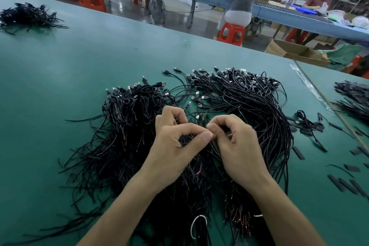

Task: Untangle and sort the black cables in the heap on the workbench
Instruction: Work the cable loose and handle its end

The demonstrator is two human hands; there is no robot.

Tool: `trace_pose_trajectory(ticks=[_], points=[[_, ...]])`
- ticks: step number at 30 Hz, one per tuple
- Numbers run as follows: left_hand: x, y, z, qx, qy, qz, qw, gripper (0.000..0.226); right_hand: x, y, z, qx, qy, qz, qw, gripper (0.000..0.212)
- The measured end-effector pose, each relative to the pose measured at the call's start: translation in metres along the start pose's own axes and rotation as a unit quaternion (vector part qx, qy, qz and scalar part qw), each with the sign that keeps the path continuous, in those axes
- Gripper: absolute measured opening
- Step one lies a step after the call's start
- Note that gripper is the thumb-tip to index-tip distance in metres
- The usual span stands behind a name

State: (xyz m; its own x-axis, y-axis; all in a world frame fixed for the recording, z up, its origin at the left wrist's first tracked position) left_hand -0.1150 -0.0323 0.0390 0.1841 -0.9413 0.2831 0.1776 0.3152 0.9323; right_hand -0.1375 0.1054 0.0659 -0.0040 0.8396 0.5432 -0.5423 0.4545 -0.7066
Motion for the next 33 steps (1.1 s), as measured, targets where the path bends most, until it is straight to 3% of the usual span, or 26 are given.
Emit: trace_pose_trajectory(ticks=[3, 7, 11, 17, 19, 24, 28, 33], points=[[0.000, 0.001, 0.000, -0.035, 0.010, 0.035, 0.999, 0.017, 0.005, 0.001, 0.001, -0.004, 0.024, 0.026, 0.999, 0.016], [-0.009, -0.002, 0.001, -0.014, -0.021, 0.018, 1.000, 0.016, 0.000, -0.013, 0.002, 0.033, 0.017, 0.034, 0.999, 0.020], [-0.012, -0.021, 0.005, 0.119, -0.088, -0.166, 0.975, 0.043, -0.017, -0.014, -0.004, 0.033, -0.033, 0.057, 0.997, 0.025], [-0.020, -0.017, 0.002, 0.145, -0.177, -0.300, 0.926, 0.074, -0.022, -0.013, -0.009, 0.041, -0.043, 0.022, 0.998, 0.027], [-0.021, -0.019, 0.002, 0.146, -0.173, -0.290, 0.930, 0.068, -0.019, -0.008, -0.007, 0.030, -0.045, 0.008, 0.998, 0.027], [-0.017, -0.009, 0.001, 0.058, -0.140, -0.116, 0.982, 0.011, -0.005, -0.002, -0.003, 0.020, -0.021, -0.019, 0.999, 0.027], [-0.003, -0.015, 0.004, 0.038, -0.013, -0.011, 0.999, 0.025, 0.001, -0.002, -0.001, 0.022, 0.007, -0.020, 1.000, 0.018], [-0.009, -0.007, 0.001, 0.007, -0.005, 0.026, 1.000, 0.015, 0.001, 0.005, -0.004, -0.001, 0.033, 0.022, 0.999, 0.015]])
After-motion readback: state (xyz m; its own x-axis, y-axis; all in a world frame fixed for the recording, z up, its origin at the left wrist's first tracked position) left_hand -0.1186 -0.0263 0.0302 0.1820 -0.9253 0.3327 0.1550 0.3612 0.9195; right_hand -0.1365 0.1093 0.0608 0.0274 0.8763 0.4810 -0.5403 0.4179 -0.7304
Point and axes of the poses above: each hand's wrist, its own z-axis towards the middle knuckle, its own x-axis out of the back of the hand, y = z × x, the point moved 10 cm from there along z, towards the middle knuckle, and after that the axes turned 10 degrees about x, right-handed, at the moved point
